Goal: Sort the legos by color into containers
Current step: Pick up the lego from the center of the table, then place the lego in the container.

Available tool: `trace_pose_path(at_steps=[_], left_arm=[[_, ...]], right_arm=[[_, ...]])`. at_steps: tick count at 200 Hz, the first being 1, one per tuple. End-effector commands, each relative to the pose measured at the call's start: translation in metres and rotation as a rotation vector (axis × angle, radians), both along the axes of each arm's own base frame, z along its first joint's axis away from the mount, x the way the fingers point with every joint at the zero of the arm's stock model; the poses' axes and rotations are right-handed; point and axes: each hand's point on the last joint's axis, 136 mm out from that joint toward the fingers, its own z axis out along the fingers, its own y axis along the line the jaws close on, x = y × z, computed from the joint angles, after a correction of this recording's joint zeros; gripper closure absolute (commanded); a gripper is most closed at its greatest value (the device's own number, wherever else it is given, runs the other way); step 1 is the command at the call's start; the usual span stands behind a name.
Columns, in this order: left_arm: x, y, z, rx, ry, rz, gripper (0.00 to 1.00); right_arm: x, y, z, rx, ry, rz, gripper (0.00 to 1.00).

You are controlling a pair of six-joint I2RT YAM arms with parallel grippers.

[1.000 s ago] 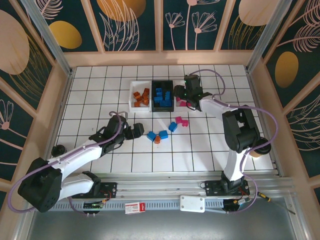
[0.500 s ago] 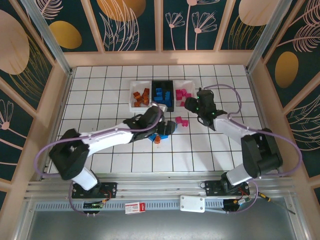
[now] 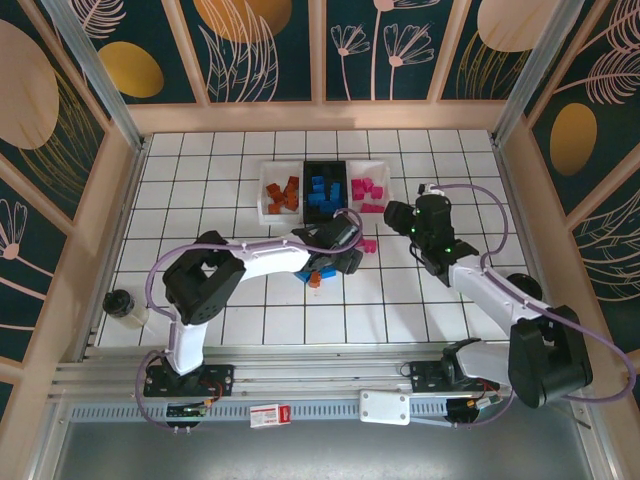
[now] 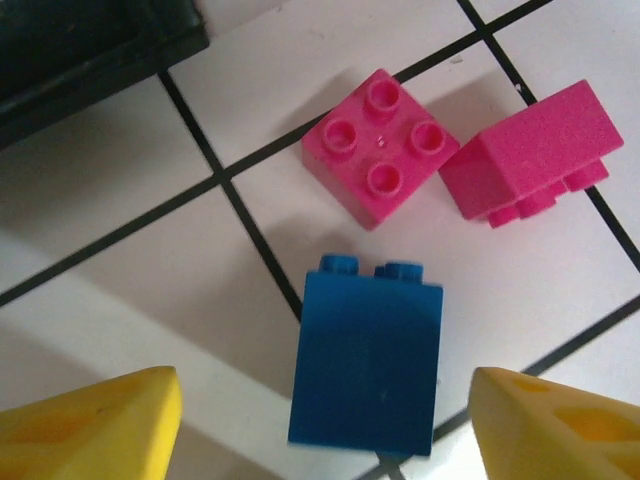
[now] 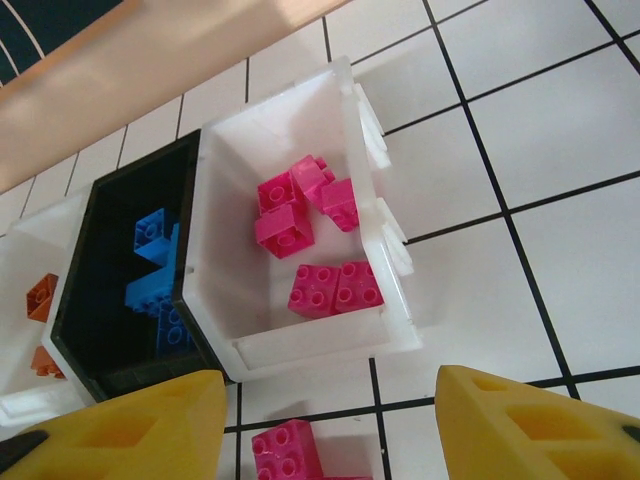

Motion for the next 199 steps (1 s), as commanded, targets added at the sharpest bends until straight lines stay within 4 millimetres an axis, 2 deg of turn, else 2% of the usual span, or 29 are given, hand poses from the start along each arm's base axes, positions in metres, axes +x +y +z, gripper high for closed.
trace_pose_path(at_steps=[1, 31, 50, 75, 95, 107, 124, 142, 160, 180, 199], left_arm=[[0.006, -0.004, -0.007, 0.037, -0.008, -0.013, 0.30], [0.004, -0.010, -0.012, 0.024, 0.012, -0.029, 0.47], [0.001, -0.007, -0.005, 0.000, 0.013, -0.015, 0.61], [-0.006, -0.003, 0.020, -0.077, -0.008, 0.002, 0.72], [-0.005, 0.000, 0.046, -0.125, -0.041, 0.021, 0.74], [0.005, 0.008, 0.067, -0.163, -0.076, 0.058, 0.74], [0.032, 0.027, 0.095, -0.235, -0.112, 0.145, 0.73], [0.064, 0.046, 0.110, -0.320, -0.122, 0.226, 0.73], [0.093, 0.053, 0.109, -0.331, -0.125, 0.273, 0.73], [0.119, 0.048, 0.104, -0.319, -0.126, 0.297, 0.73], [0.139, 0.045, 0.100, -0.319, -0.129, 0.322, 0.72]], right_arm=[[-0.002, -0.008, 0.007, 0.011, -0.021, -0.033, 0.42], [-0.004, -0.012, 0.010, 0.010, -0.026, -0.044, 0.42], [-0.005, -0.014, 0.012, 0.010, -0.031, -0.049, 0.42], [-0.006, -0.016, 0.011, 0.013, -0.032, -0.055, 0.42], [-0.007, -0.015, 0.009, 0.021, -0.028, -0.050, 0.42], [-0.008, -0.014, 0.007, 0.027, -0.026, -0.046, 0.42], [-0.010, -0.013, 0.004, 0.029, -0.017, -0.039, 0.42], [-0.013, -0.008, 0.000, 0.040, -0.006, -0.010, 0.42], [-0.018, -0.001, -0.007, 0.049, 0.012, 0.031, 0.41], [-0.027, 0.005, -0.015, 0.040, 0.029, 0.060, 0.40], [-0.042, 0.030, -0.024, 0.053, 0.053, 0.177, 0.38]])
